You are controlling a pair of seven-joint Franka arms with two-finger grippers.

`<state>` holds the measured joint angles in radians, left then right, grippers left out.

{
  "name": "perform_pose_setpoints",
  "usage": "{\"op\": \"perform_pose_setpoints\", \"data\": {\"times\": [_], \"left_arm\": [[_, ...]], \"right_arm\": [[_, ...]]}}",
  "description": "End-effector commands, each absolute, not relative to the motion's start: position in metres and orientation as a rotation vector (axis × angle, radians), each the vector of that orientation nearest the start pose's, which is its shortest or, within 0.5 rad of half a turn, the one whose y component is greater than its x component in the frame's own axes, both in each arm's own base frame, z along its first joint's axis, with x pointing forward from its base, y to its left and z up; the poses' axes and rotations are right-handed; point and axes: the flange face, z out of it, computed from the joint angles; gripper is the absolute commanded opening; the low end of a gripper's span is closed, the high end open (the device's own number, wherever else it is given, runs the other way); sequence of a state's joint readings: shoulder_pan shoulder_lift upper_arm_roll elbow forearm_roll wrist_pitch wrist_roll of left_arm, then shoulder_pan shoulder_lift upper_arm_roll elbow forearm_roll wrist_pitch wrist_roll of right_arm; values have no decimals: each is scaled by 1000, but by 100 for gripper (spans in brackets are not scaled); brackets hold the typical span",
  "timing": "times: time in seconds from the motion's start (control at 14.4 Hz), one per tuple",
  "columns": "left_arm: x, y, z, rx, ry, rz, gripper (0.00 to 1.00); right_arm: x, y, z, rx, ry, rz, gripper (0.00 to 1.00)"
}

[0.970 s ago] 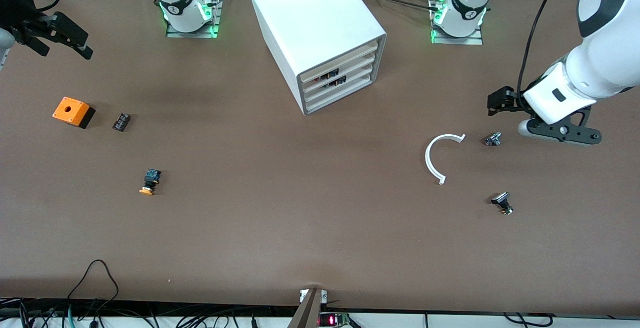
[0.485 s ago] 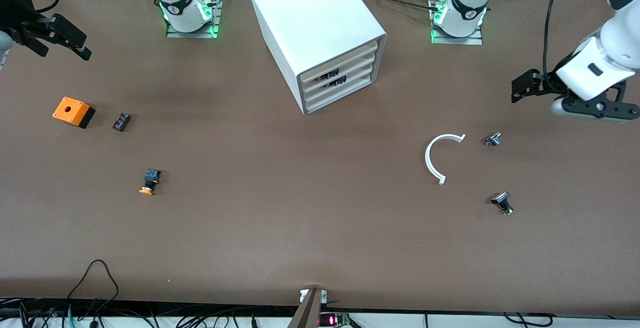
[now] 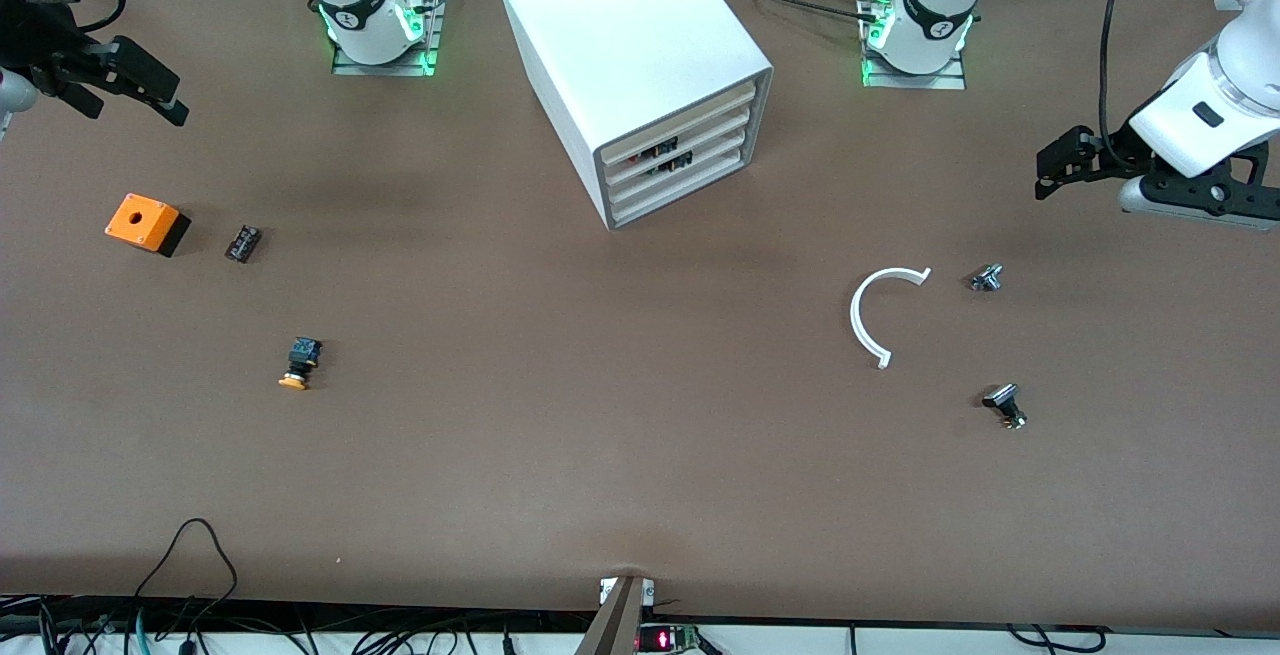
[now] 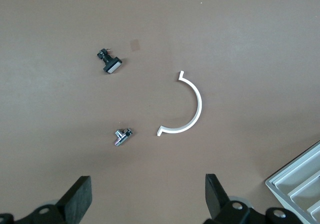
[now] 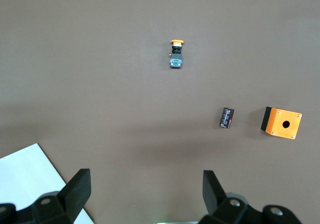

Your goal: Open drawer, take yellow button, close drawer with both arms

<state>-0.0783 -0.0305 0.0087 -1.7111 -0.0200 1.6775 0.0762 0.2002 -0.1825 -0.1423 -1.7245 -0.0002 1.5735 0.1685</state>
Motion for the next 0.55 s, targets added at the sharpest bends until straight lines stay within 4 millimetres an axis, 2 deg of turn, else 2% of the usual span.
{"op": "perform_pose_setpoints", "data": {"times": [0.0, 0.49], "left_arm": [[551, -46, 589, -3162, 250, -17, 100], [549, -46, 588, -3164, 251, 10, 100]], "right_arm": [[496, 21, 648, -3107, 169, -64, 99], [496, 21, 648, -3107, 169, -64, 99]]}}
